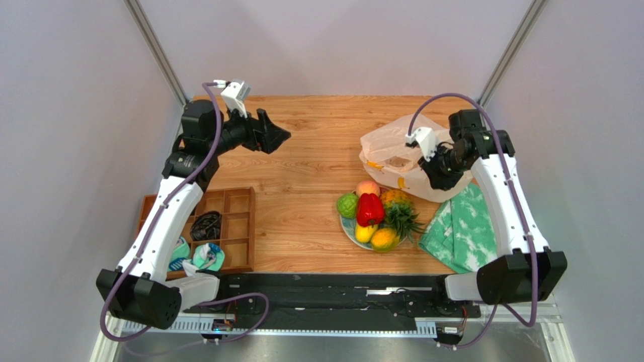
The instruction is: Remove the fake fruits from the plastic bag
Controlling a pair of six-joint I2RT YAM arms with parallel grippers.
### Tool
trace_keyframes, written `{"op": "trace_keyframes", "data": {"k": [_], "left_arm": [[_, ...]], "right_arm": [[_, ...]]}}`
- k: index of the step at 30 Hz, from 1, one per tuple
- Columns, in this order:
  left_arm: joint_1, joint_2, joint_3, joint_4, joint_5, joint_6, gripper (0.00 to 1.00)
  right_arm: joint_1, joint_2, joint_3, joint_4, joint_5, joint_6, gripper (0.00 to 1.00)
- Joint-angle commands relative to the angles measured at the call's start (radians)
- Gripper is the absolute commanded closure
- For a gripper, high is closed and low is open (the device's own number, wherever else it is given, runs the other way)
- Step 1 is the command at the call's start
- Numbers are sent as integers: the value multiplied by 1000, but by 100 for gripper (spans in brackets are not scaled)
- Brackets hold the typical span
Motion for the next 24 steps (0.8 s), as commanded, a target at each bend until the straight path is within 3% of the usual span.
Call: {"op": "trace_keyframes", "data": {"k": [1,4,5,7,9,12,15,18,19,22,24], "left_arm": [[7,53,70,-67,0,97,6],[5,77,99,-114,-21,168,5],[7,80,102,-124,-31,197,5],[7,83,111,-148,-54,226,6],[7,79,111,-170,-57,245,5],[7,77,107,-197,-55,269,6],[7,70,96,-208,-46,272,6],[5,42,58,-193,-58,254,2],[7,33,41,-185,-72,249,1],[7,7,-7,-183,-144,254,1],[7,-4,-17,-197,-159,269,1]], "right_arm": [[-18,110,-98,-297,7,-213,85],[-36,269,-32,-73,43,-31,86],[-42,308,56,58,97,85,86],[-50,431,191,149,128,159,86],[-61,505,455,176,131,259,87],[-67,584,728,193,125,313,88],[-67,537,721,197,24,311,87],[-67,404,588,167,-155,313,65],[-67,368,496,133,-256,331,41],[-50,198,331,161,-274,450,6],[-41,33,238,241,-207,547,0]]}}
